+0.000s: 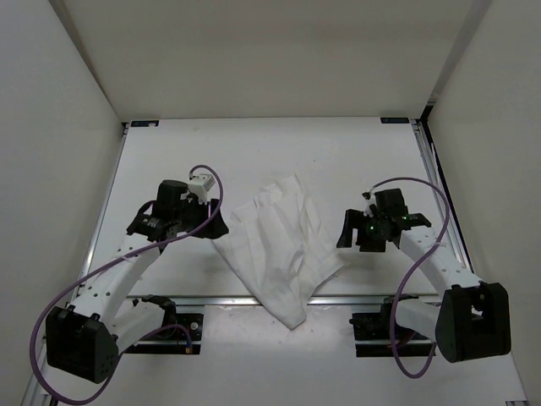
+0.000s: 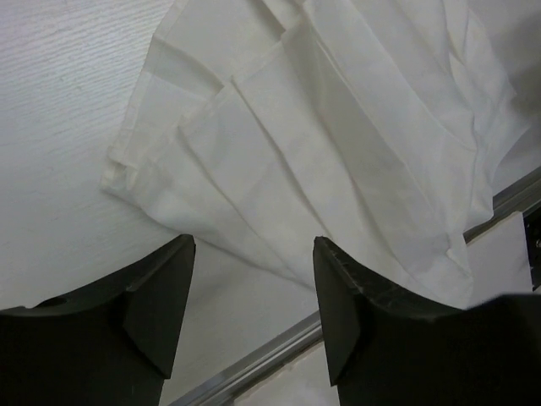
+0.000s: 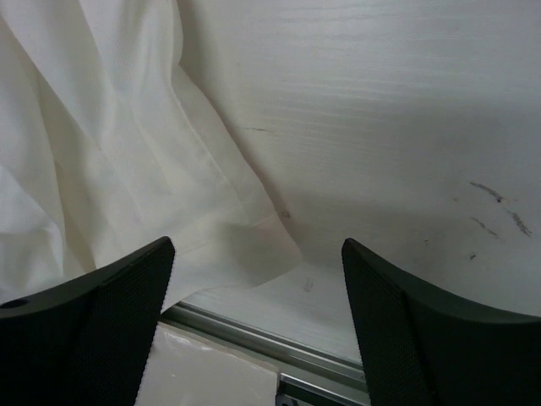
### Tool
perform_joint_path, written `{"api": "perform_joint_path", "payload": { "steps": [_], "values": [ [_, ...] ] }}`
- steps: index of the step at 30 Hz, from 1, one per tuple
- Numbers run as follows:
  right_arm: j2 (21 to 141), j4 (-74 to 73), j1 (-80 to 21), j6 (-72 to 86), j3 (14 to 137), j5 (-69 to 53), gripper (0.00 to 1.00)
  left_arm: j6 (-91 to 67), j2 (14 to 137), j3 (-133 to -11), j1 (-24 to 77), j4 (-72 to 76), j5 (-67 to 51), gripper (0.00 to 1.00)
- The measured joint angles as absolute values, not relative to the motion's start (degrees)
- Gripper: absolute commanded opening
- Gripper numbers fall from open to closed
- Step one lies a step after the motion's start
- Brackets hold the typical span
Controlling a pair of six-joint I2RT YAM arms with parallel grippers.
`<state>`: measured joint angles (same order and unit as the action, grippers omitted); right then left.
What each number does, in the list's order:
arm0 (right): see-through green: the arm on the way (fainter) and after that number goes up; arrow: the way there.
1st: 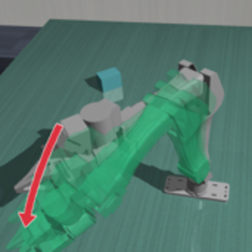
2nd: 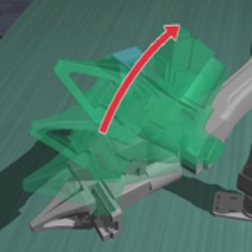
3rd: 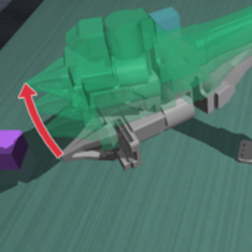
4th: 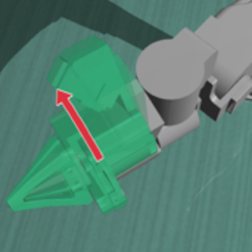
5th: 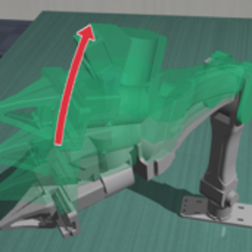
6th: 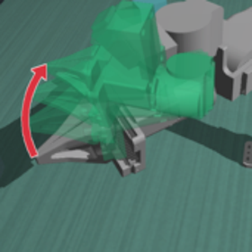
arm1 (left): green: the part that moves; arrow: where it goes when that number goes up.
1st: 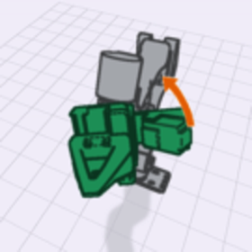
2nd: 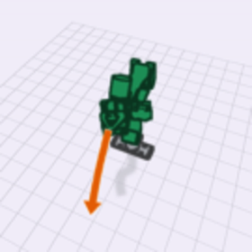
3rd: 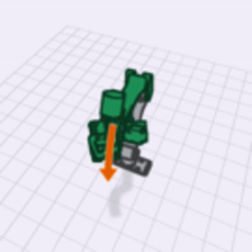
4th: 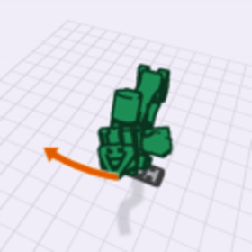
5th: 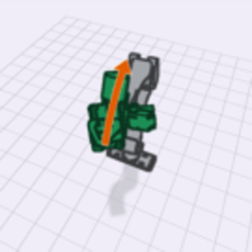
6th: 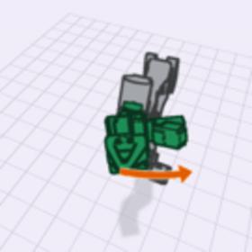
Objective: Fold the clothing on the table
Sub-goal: Flatten the skirt out
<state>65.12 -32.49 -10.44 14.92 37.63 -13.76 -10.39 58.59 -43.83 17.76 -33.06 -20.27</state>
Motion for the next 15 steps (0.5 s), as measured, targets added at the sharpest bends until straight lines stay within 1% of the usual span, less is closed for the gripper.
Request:
{"api": "perform_joint_path", "payload": {
  "steps": [1,2,3,5,7,9,15],
  "values": [
    [65.5,-32.3,-11.1,15.3,37.4,-14.2,0.74,-10.4,58.4,-43.8,17.8,-33.3,-20.0,0.72],
    [65.9,-31.9,-11.7,15.8,37.1,-14.7,0.63,-10.5,58.3,-43.7,17.9,-33.5,-19.7,0.85],
    [66.2,-31.4,-12.3,16.2,36.8,-15.2,0.52,-10.2,58.1,-43.7,18.0,-33.7,-19.2,0.87],
    [66.9,-30.9,-13.7,17.7,35.9,-16.4,0.4,-10.1,58.0,-43.7,18.5,-34.2,-18.3,0.87],
    [67.2,-30.7,-14.9,19.0,34.7,-17.3,0.4,-9.9,57.8,-43.7,18.7,-34.5,-17.6,0.87],
    [67.2,-30.4,-15.8,19.9,33.3,-17.9,0.49,-9.8,57.7,-43.7,18.9,-34.8,-17.0,0.87],
    [67.1,-32.2,-13.2,20.6,32.4,-18.2,0.61,-9.6,57.1,-43.7,19.4,-35.4,-15.8,0.87]
  ]
}}
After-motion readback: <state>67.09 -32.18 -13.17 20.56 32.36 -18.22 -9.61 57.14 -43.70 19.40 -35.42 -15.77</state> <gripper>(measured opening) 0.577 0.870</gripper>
